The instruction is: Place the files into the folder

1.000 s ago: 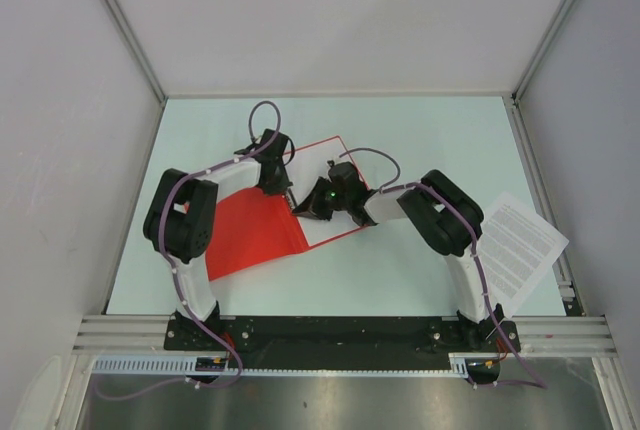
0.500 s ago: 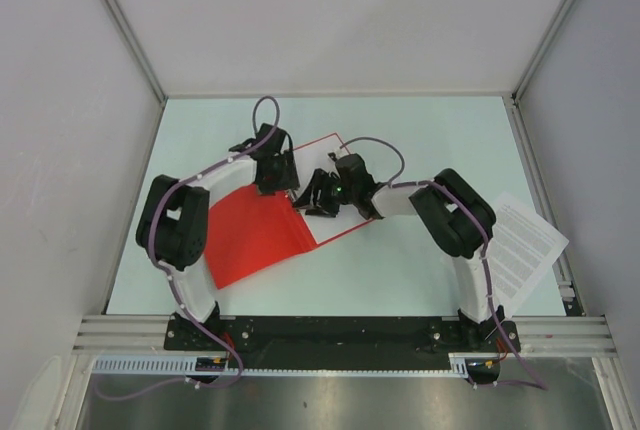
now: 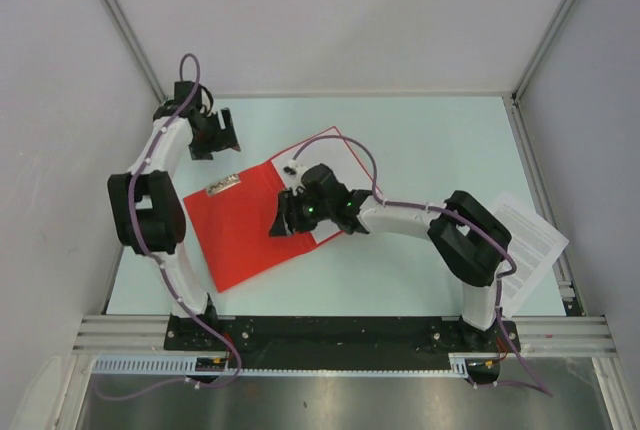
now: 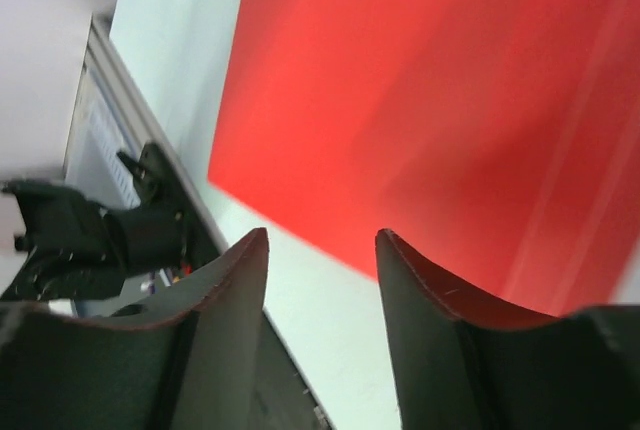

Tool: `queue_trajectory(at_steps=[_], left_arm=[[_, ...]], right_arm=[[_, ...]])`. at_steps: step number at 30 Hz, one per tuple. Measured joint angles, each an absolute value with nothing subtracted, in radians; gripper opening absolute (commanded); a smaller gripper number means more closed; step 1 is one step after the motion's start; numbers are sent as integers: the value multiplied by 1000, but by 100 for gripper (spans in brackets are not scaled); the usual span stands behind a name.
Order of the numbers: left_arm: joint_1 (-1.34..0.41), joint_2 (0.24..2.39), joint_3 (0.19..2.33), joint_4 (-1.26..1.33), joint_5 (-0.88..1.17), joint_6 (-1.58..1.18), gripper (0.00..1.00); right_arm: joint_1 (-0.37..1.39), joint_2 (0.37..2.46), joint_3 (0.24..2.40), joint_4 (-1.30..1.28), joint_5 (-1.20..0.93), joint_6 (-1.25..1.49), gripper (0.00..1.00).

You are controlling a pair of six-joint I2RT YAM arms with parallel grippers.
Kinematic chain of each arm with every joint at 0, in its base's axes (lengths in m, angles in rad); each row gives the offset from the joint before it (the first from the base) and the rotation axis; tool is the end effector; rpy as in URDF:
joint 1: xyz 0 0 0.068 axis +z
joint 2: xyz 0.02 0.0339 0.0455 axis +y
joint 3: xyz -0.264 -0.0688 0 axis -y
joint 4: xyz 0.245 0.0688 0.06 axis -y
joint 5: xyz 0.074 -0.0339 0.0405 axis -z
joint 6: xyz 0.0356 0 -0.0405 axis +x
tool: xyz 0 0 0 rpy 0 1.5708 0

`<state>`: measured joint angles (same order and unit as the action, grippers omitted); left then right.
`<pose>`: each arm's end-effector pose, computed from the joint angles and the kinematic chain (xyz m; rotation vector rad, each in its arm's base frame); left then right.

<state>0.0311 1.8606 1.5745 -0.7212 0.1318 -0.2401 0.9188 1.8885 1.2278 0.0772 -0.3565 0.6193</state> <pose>0.4057 0.0079 0.2625 -0.3004 2.5669 -0.2476 0.2464 0.3432 0.2022 -0.5854 2.3274 1.2031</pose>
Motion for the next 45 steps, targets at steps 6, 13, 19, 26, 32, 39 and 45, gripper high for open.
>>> queue_trajectory(at_steps=[6,13,19,26,32,39,45], left_arm=[[61,2100,1760,-825,40,-163,72],[59,2193,1732,-863,-86,-154,52],[59,2148,1646,-812,-95,-177,49],[73,2013,1425,-657,-13,-221,43],[75,1849,1151,-383,112,-312,47],[-30,1633,801,-105,221,-535,58],[-235,1492,628,-90,427,-691,66]], right_arm=[[1014,1899,1227,30,-359,617,18],[1081,1915,1177,8,-302,604,19],[1096,1921,1123,4,-255,596,22],[1061,1896,1048,33,-257,636,30],[862,1832,1002,-68,-350,614,45],[474,1793,1005,-101,-289,482,65],[353,1723,1024,-176,-90,356,81]])
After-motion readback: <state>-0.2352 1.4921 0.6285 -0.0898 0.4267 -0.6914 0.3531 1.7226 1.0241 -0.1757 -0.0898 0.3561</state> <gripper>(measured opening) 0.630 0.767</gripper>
